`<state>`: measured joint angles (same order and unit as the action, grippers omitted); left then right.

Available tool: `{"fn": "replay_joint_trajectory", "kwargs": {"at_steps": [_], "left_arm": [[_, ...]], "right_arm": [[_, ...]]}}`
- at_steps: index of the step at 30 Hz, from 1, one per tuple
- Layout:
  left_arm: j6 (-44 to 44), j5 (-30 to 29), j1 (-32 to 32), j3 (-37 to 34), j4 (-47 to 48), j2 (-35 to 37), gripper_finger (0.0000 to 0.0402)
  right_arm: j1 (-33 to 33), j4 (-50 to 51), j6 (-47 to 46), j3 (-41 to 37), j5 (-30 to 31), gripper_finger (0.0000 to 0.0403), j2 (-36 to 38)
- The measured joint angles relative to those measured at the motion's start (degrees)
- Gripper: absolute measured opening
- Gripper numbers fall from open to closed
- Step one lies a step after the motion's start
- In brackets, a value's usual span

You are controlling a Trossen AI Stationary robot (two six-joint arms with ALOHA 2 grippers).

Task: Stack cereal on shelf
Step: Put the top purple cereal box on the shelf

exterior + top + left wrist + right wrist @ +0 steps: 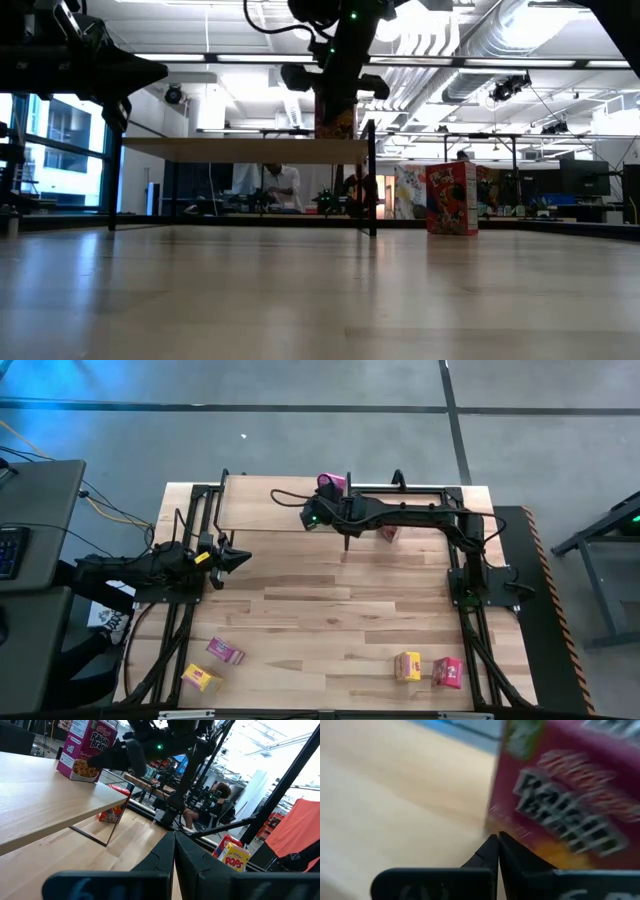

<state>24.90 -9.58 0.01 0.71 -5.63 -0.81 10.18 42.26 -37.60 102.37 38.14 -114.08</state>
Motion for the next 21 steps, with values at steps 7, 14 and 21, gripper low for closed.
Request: {"fn": "replay_joint_trajectory", "kwargs": {"at_steps": [7,14,21], "left_arm": [[-0.01,0.00,0.00,0.00,0.00,-0.01,0.0003],[0.01,0.00,0.00,0.00,0.00,0.01,0.0003],[0.01,0.00,0.00,0.00,0.00,0.01,0.0003]], "right_arm": [[0.21,5.65,1.22,-0.02,-3.64,0.0000,0.00],[2.16,5.96,4.34,-0.02,-2.83,0.0000,0.00],[4.12,5.98,9.21,-0.02,-2.77,0.0000,0.00]]}}
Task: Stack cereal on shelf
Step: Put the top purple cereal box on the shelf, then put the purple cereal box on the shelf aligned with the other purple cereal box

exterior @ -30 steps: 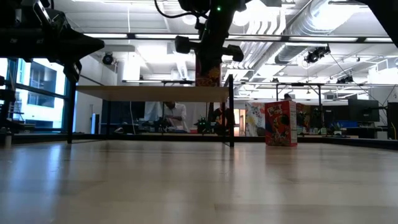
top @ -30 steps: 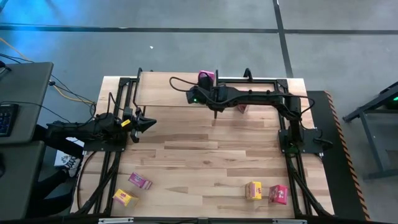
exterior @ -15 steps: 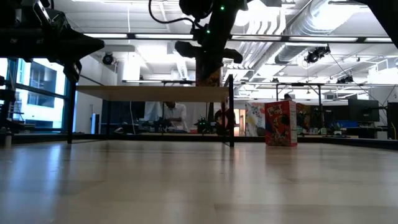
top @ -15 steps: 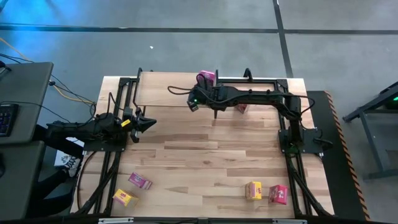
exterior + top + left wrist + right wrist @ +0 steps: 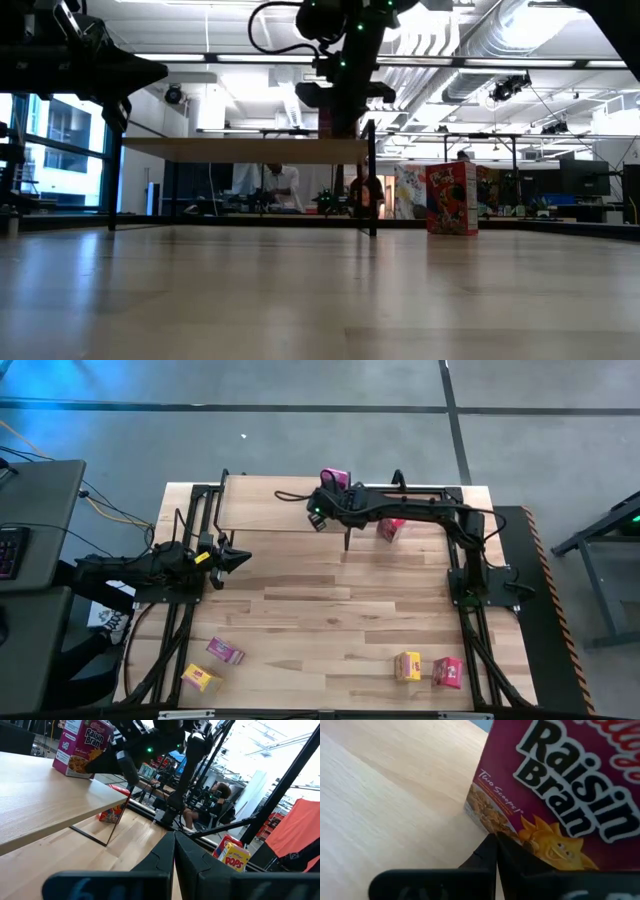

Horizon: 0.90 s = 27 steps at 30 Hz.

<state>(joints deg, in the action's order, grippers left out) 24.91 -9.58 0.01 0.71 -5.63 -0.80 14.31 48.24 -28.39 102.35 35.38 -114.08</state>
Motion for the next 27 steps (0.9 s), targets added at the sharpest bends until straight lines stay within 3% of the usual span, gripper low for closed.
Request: {"fn": "replay_joint_trajectory", "kwargs": {"at_steps": [21,27], "left_arm": [[-0.02,0.00,0.00,0.00,0.00,0.00,0.0003],[0.00,0.01,0.00,0.00,0.01,0.00,0.0003]], "right_arm": [[1.16,3.33,13.04,0.00,-2.94,0.0000,0.07],[-0.13,7.96,16.22,-0.02,-8.24,0.0000,3.02]]}}
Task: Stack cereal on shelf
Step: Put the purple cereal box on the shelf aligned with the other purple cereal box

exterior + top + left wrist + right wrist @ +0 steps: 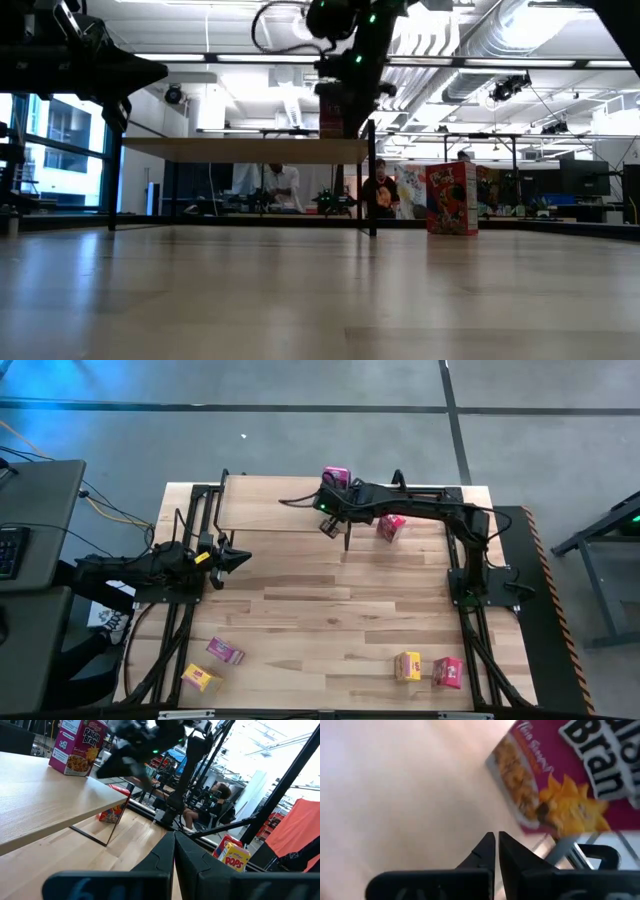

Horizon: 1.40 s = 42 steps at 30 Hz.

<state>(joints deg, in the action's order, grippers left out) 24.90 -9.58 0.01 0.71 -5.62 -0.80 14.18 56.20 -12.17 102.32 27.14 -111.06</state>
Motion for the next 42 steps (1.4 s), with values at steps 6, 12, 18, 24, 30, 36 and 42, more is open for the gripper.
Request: {"fn": "replay_joint_trajectory", "kwargs": {"at_steps": [6,12,18,24,30,36,42], "left_arm": [[-0.01,-0.01,0.00,0.00,0.01,-0.01,0.0003],[-0.01,-0.01,0.00,0.00,0.01,-0.02,0.0003],[0.00,-0.01,0.00,-0.01,0.01,-0.01,0.0003],[0.00,-0.62,0.00,-0.02,-1.24,0.03,0.0003],[0.00,-0.68,-0.02,-0.02,-2.59,0.07,0.0003],[0.02,-4.42,-0.04,-0.02,-7.93,0.07,0.0003],[2.03,-8.07,-0.02,-0.02,-8.95,0.07,0.0004]], "right_arm": [[-0.97,1.50,2.78,-3.59,-10.37,0.0000,8.68],[-1.59,-18.31,-4.88,-27.01,-23.95,0.0000,25.95],[-4.89,-58.27,-16.85,-52.35,-26.59,0.0000,42.83],[-6.88,-87.14,-20.87,-69.60,-24.60,0.0000,51.13],[-6.67,-89.41,-23.06,-75.25,-25.50,0.0035,54.32],[-6.69,-89.40,-26.27,-75.06,-27.43,0.0150,54.55],[-6.67,-86.23,-23.05,-74.31,-28.81,0.0231,54.57]]}}
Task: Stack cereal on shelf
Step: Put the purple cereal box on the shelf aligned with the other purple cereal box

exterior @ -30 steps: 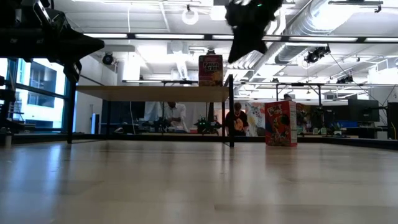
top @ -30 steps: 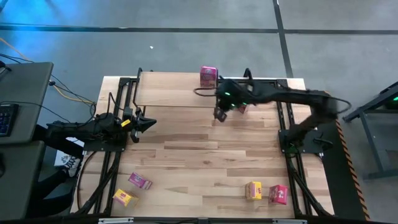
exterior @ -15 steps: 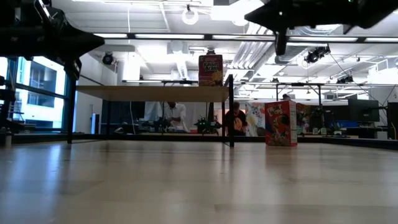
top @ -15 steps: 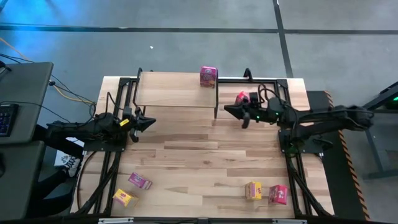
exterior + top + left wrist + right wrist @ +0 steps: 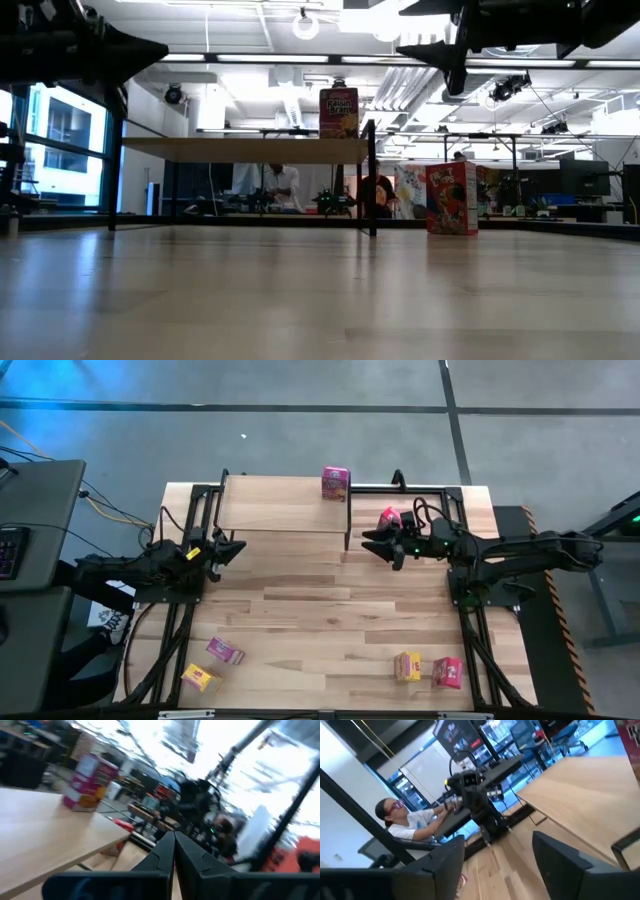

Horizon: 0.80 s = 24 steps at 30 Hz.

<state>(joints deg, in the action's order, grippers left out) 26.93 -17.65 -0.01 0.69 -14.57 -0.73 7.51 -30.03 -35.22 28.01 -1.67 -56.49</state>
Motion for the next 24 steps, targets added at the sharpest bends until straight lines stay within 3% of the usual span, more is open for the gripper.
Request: {"fn": "replay_joint_trajectory", "kwargs": {"at_steps": [3,6,16,24], "left_arm": [[9.52,-6.89,-0.04,0.00,-0.47,0.00,0.0020],[11.43,-7.09,-0.02,0.00,-1.77,-0.02,0.0058],[10.79,-5.55,-0.02,2.88,-9.14,-0.02,0.0226],[0.75,-0.05,-0.02,14.08,-9.12,-2.93,0.0270]], "right_arm": [[-0.01,0.61,-2.15,0.00,0.05,0.0239,0.00],[-0.02,0.61,-3.54,0.00,0.24,0.0241,0.00],[-0.02,0.62,-6.82,0.00,2.97,0.0241,0.00],[-0.01,0.60,-8.50,0.00,2.99,0.0241,-0.02]]}}
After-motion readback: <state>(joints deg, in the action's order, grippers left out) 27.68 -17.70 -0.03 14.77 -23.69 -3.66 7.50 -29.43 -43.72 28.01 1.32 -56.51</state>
